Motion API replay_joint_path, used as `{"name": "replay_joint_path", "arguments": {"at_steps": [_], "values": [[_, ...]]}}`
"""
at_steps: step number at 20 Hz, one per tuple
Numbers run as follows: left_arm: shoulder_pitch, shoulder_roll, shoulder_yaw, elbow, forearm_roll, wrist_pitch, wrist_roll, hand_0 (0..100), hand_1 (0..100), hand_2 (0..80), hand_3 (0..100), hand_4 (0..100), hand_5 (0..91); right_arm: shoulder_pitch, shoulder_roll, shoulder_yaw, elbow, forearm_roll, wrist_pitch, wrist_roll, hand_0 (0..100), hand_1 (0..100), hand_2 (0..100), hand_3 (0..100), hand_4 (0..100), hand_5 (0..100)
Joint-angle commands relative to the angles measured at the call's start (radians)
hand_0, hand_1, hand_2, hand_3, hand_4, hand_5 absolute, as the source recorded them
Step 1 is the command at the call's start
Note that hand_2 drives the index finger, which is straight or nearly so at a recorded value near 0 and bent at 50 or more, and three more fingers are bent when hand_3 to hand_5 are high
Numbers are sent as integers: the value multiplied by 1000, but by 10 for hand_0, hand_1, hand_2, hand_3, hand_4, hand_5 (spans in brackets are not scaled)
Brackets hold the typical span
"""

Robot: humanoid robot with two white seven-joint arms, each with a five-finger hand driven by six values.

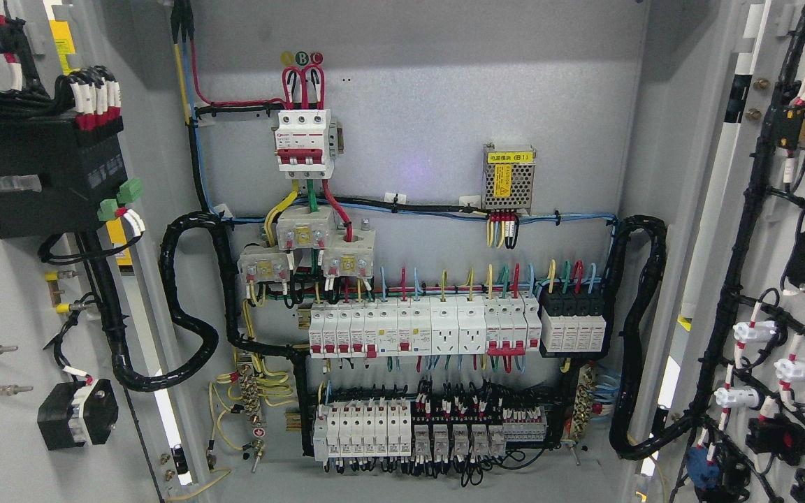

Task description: Open door with both hands

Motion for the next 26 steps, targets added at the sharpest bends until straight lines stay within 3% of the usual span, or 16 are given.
{"name": "replay_joint_path", "arguments": {"at_steps": [1,8,13,18,22,26], "values": [[20,-2,-34,-388,-1,-101,-73,0,0,0,0,0,0,-14,-74,-112,-24,0,-3,4,201,121,0,0,0,0],[-7,-20,-19,-439,-1,-104,-54,0,0,0,0,0,0,-53,-67,-166,-25,-5,-4,4,201,121,0,0,0,0],[-33,-10,-11,-448,0,-101,38,0,0,0,0,0,0,-48,-63,-244,-19,-15,-3,6,201,121,0,0,0,0],[-30,0,101,-453,41,-104,39,0,0,0,0,0,0,-31,-45,-279,-16,-18,-3,9,200,121,0,0,0,0],[-15,27,161,-451,82,-104,39,0,0,0,0,0,0,-24,-3,-296,-15,-20,-1,10,201,120,0,0,0,0],[7,26,201,-448,104,-104,36,0,0,0,0,0,0,4,3,-299,-18,-113,-3,12,201,121,0,0,0,0]]}}
